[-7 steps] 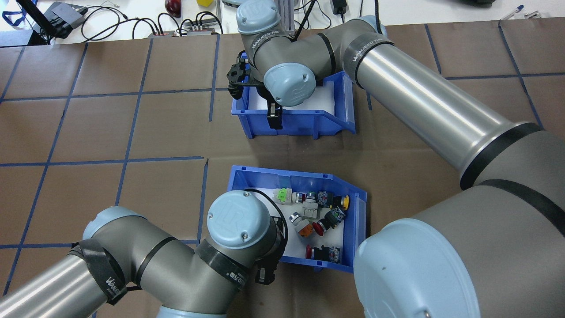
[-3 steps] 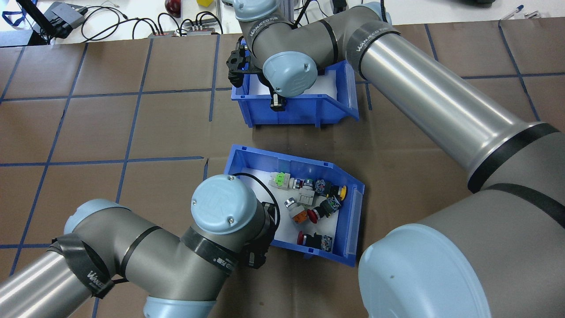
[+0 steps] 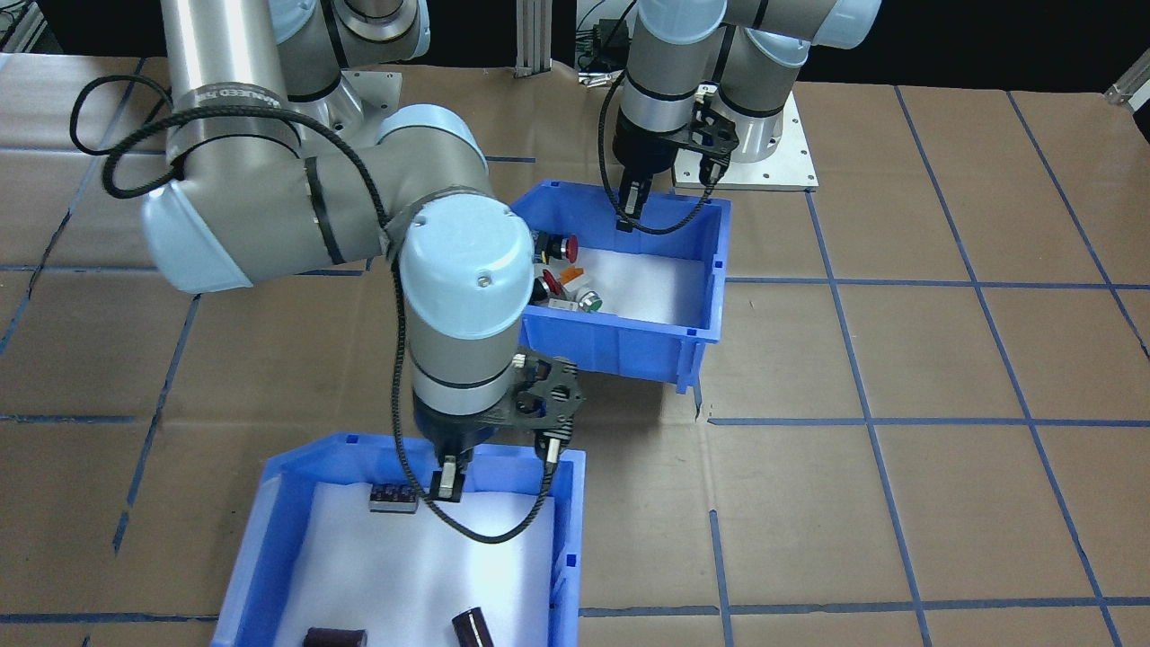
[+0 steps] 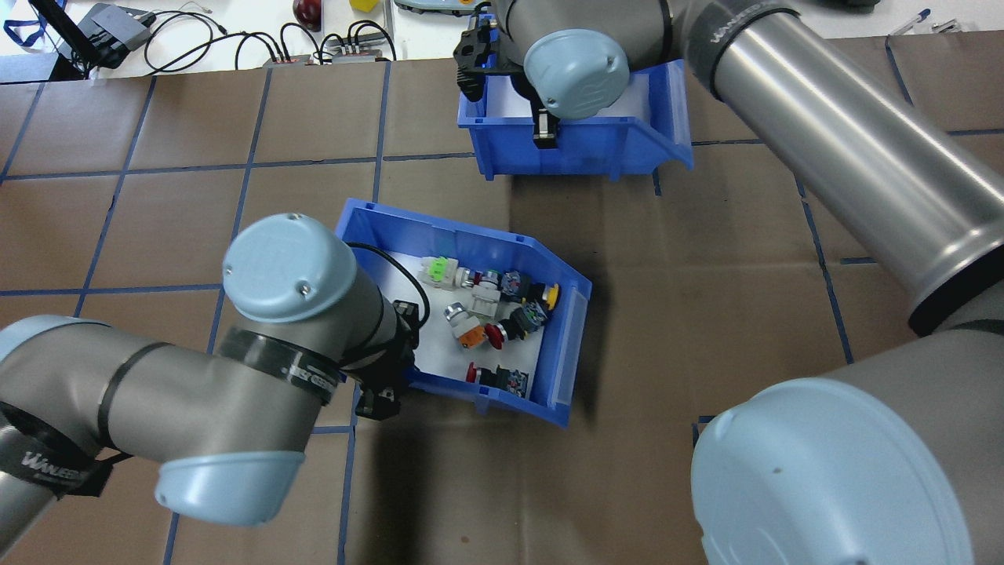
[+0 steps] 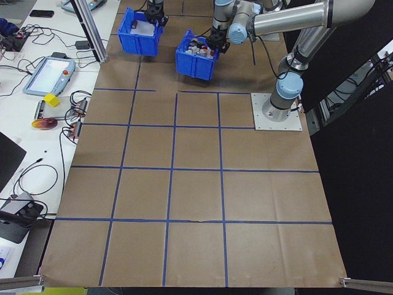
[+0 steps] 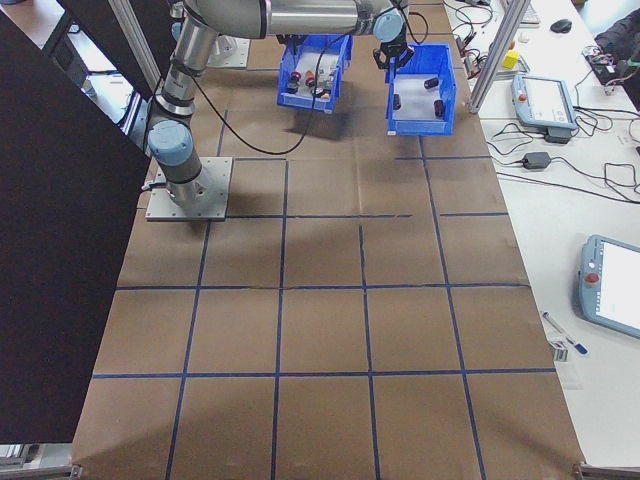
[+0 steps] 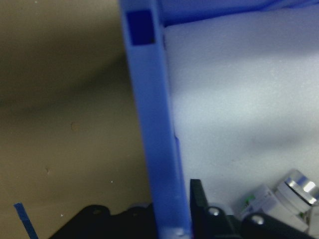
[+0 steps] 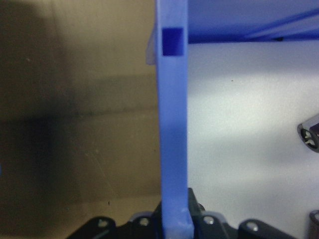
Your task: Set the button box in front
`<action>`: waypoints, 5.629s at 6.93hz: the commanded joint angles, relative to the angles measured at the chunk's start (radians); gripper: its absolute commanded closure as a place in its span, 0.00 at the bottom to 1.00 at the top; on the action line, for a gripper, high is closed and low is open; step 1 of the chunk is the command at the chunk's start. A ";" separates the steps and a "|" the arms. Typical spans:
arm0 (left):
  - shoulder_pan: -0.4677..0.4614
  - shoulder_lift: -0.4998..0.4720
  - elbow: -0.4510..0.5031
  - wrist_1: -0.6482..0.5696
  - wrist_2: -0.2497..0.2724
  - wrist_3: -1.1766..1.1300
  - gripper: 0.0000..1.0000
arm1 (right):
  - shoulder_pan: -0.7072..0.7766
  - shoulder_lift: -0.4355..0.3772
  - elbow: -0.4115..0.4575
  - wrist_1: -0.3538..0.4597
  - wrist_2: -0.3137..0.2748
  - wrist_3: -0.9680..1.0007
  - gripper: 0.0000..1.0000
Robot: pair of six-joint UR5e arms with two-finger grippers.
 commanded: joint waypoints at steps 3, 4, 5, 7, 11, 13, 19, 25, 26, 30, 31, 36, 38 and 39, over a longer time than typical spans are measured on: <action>0.143 -0.226 0.194 0.034 -0.015 0.096 1.00 | -0.285 -0.162 0.133 0.034 0.007 -0.353 0.94; 0.142 -0.308 0.289 0.034 -0.020 0.086 0.99 | -0.336 -0.212 0.199 0.025 0.010 -0.407 0.94; 0.140 -0.395 0.376 0.035 -0.058 0.041 0.99 | -0.378 -0.266 0.267 0.017 0.013 -0.449 0.94; 0.104 -0.549 0.507 0.089 -0.101 -0.066 0.99 | -0.445 -0.379 0.426 0.014 0.067 -0.515 0.94; -0.030 -0.715 0.676 0.121 -0.104 -0.288 0.99 | -0.534 -0.548 0.710 -0.167 0.101 -0.638 0.94; -0.054 -0.712 0.663 0.117 -0.104 -0.284 0.97 | -0.536 -0.575 0.743 -0.158 0.098 -0.649 0.94; -0.067 -0.720 0.652 0.120 -0.106 -0.255 0.60 | -0.533 -0.703 0.867 -0.156 0.098 -0.641 0.94; -0.016 -0.491 0.623 -0.169 -0.080 0.056 0.03 | -0.532 -0.887 1.030 -0.159 0.099 -0.630 0.94; 0.032 -0.408 0.601 -0.269 -0.069 0.258 0.02 | -0.521 -0.903 1.036 -0.150 0.101 -0.554 0.94; 0.196 -0.082 0.333 -0.319 -0.002 1.238 0.01 | -0.319 -0.900 1.051 -0.150 0.099 -0.324 0.94; 0.214 -0.023 0.263 -0.302 -0.005 1.508 0.01 | -0.251 -0.898 1.054 -0.150 0.099 -0.272 0.94; 0.419 0.101 0.296 -0.436 -0.009 1.819 0.01 | 0.150 -0.753 1.047 -0.283 0.084 -0.011 0.93; 0.401 0.008 0.374 -0.434 -0.011 1.744 0.01 | 0.212 -0.702 1.038 -0.320 0.067 0.057 0.93; 0.336 -0.060 0.438 -0.434 0.017 1.736 0.01 | 0.217 -0.699 1.034 -0.320 0.076 0.093 0.93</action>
